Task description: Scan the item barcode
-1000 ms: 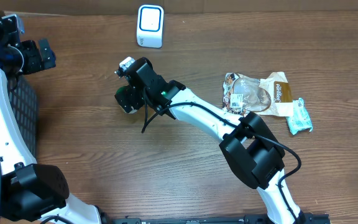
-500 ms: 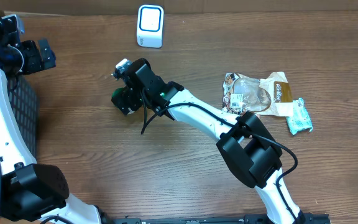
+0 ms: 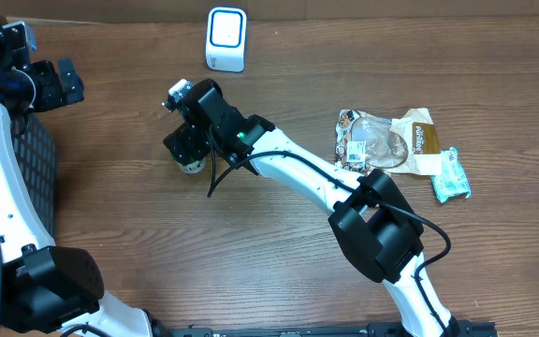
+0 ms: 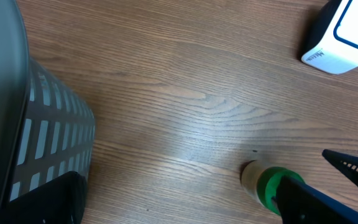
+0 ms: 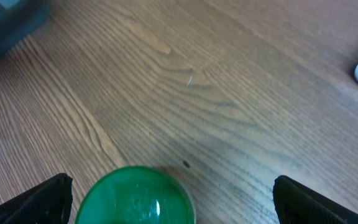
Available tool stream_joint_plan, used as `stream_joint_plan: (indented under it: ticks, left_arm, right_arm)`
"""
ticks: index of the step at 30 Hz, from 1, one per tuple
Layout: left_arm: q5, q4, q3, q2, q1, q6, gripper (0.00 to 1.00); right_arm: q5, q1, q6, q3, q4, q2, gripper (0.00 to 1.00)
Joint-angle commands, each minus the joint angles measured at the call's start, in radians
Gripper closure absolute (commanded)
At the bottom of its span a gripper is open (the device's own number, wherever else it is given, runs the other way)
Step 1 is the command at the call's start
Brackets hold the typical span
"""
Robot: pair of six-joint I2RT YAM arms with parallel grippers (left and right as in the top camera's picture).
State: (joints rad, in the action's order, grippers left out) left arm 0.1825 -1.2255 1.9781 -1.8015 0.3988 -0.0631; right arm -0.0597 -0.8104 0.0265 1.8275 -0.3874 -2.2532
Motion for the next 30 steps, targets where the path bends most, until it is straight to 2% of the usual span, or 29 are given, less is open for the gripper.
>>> stream_joint_plan:
  ticks: [1,17,22,23,26,30]
  left_arm:
    - [0.001,0.003,0.005,-0.005,-0.006,-0.027,0.01]
    - [0.001,0.003,0.005,-0.005,-0.006,-0.027,0.0]
    - [0.001,0.003,0.005,-0.005,-0.006,-0.027,0.0]
    - [0.001,0.003,0.005,-0.005,-0.006,-0.027,0.0]
    - [0.001,0.003,0.005,-0.005,-0.006,-0.027,0.0]
    - [0.001,0.003,0.005,-0.005,-0.006,-0.027,0.0]
  right_arm:
    - [0.002,-0.021,0.007,0.026,-0.004,-0.014,0.0]
    - [-0.065,-0.025,0.0,0.025,-0.011,-0.081,0.0]
    - [-0.065,-0.025,0.001,0.025,-0.015,-0.095,0.13]
    - [-0.065,-0.025,0.001,0.025,-0.016,-0.095,0.2]
    - [-0.048,-0.024,0.001,0.025,-0.016,-0.094,0.3]
    - [0.018,-0.023,0.001,0.027,-0.018,-0.073,0.37]
